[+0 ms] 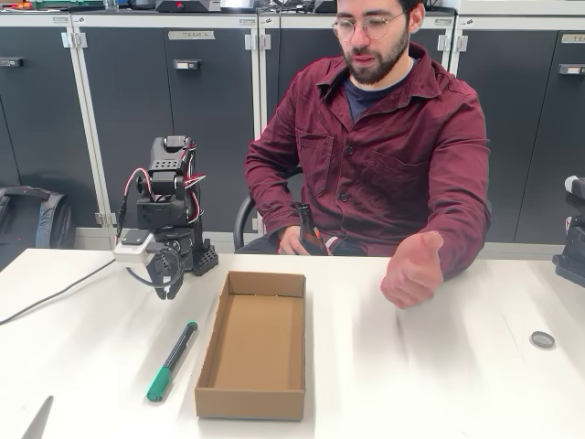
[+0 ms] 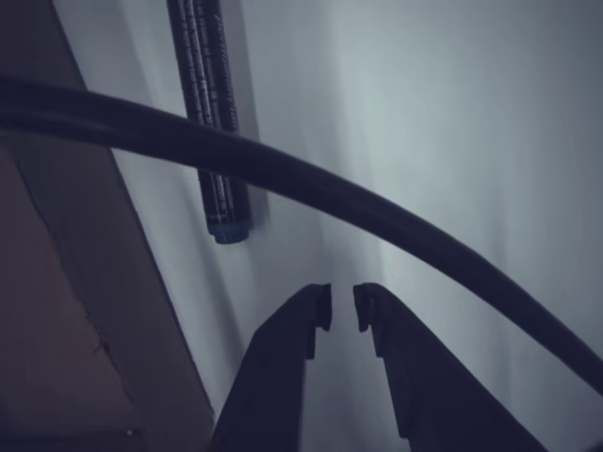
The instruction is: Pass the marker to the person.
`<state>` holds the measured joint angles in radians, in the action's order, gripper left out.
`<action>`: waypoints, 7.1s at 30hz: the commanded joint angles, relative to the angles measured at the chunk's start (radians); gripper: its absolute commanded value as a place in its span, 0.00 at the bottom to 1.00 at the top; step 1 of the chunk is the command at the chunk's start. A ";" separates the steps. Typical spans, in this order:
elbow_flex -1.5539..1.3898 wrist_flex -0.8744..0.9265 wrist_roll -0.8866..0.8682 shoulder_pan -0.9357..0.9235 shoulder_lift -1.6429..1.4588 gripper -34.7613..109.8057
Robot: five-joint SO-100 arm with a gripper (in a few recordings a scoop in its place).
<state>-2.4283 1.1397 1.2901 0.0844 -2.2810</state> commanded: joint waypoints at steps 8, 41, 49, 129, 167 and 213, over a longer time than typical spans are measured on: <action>0.407 0.051 -0.031 0.006 0.351 0.30; 0.815 0.035 -0.026 0.089 0.882 0.33; 0.819 0.034 -0.025 0.112 0.927 0.32; 1.775 0.414 -0.146 0.764 1.134 0.49; 1.555 0.216 -0.549 0.764 1.275 0.48; 1.925 0.399 -0.495 0.707 1.331 0.47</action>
<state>-0.6029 1.5156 0.7793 0.7731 -0.9495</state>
